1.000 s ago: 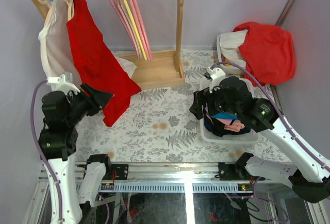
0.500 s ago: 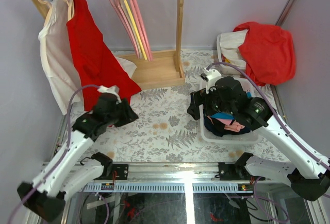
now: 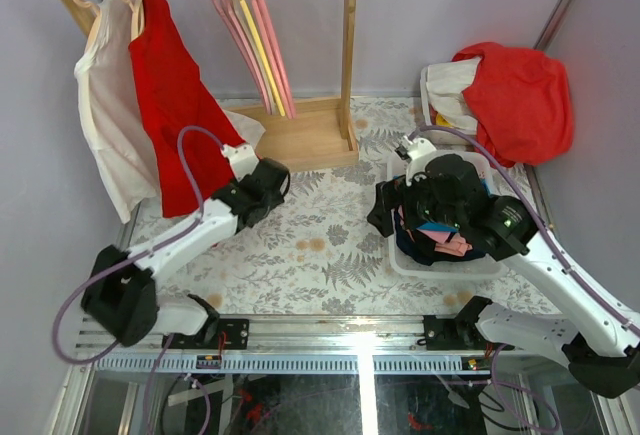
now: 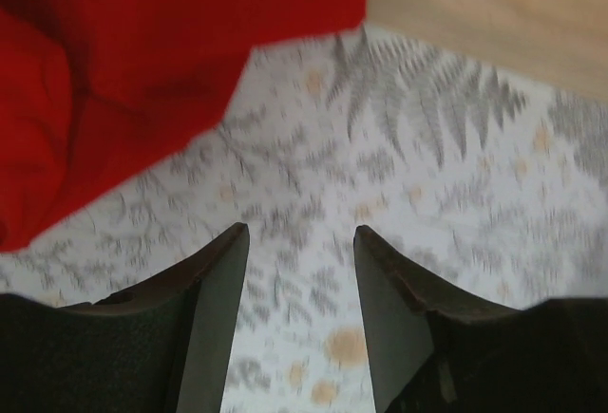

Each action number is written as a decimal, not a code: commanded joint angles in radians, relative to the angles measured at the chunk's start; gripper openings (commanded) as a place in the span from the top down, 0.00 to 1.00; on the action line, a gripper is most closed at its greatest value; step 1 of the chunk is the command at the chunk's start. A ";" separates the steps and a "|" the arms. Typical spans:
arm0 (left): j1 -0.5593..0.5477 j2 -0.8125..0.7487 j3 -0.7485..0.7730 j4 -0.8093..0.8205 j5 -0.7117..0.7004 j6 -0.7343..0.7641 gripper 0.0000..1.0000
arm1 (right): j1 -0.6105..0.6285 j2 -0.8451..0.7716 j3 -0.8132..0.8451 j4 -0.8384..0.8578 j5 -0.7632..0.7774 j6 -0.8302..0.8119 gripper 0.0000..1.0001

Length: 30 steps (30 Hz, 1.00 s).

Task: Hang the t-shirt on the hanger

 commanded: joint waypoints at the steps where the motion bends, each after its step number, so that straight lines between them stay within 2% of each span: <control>1: 0.165 0.154 0.096 0.161 -0.110 0.054 0.53 | -0.011 -0.032 -0.008 0.013 0.022 -0.015 0.01; 4: 0.248 0.250 0.164 0.203 -0.087 0.100 0.54 | -0.014 -0.047 -0.010 0.008 0.023 -0.021 0.01; 14: 0.339 0.511 0.421 0.244 -0.092 0.219 0.43 | -0.022 -0.055 -0.067 0.028 0.031 -0.044 0.01; 18: 0.375 0.615 0.532 0.166 -0.120 0.219 0.38 | -0.027 -0.063 -0.084 0.033 0.032 -0.045 0.01; 22: 0.423 0.645 0.566 0.141 -0.100 0.207 0.38 | -0.027 -0.073 -0.102 0.039 0.027 -0.046 0.01; 30: 0.443 0.766 0.700 0.093 -0.115 0.233 0.38 | -0.028 -0.069 -0.113 0.053 0.016 -0.051 0.01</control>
